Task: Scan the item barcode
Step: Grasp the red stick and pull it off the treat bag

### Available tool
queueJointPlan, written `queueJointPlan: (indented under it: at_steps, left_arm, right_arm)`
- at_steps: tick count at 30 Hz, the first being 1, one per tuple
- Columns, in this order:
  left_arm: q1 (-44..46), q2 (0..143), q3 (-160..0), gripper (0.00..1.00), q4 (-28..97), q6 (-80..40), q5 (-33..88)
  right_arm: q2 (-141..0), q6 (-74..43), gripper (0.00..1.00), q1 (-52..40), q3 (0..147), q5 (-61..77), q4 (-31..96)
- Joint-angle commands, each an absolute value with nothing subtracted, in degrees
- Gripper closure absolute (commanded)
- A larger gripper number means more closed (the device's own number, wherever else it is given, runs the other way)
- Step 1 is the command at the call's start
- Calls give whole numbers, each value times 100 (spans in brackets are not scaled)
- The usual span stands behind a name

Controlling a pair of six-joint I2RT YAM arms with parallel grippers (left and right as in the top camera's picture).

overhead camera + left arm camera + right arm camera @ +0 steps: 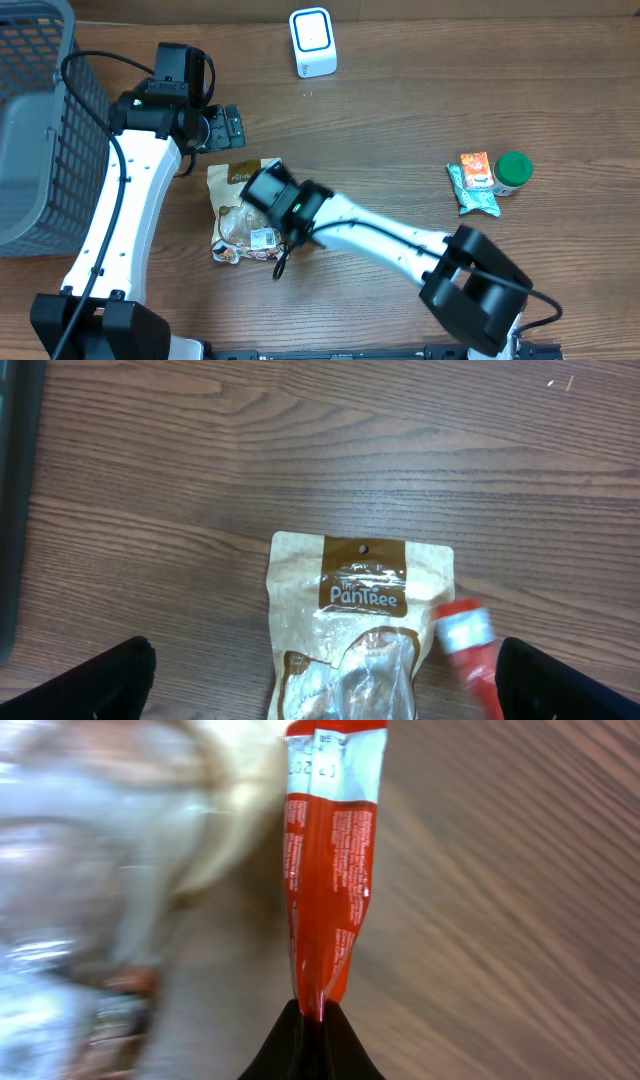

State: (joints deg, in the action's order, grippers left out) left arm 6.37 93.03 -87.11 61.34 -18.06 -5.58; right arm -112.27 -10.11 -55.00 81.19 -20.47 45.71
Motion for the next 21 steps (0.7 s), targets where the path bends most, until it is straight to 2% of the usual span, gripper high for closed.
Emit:
queueJointPlan:
  at_steps: [1,6,12,15,16,17,21]
  left_arm:
    - [676,9336,-8812,0,6125,-1885,-530]
    - [676,9336,-8812,0,6125,-1885,-528]
    - [676,9336,-8812,0,6125,-1885,-528]
    - [676,9336,-8812,0,6128,-1885,-530]
    - [676,9336,-8812,0,6125,-1885,-528]
    - [679,9336,-8812,0,6130,-1885,-528]
    - [676,9336,-8812,0,6125,-1885,-528]
  right_arm:
    - [-11118,-829,95,-5037,8077,-2062,4622]
    - [-11120,-952,96,-4482,7913,-1402,4619]
    - [-11122,-1994,94,-3909,7612,-1315,4665]
    - [-11122,-2410,70,-3760,7601,-1247,4816]
    - [-11122,-2403,59,-3726,7603,-1173,4816]
    - [-11120,-2403,53,-3688,7614,-1100,4816]
    - [-11083,-2401,53,-3520,7754,-701,4969]
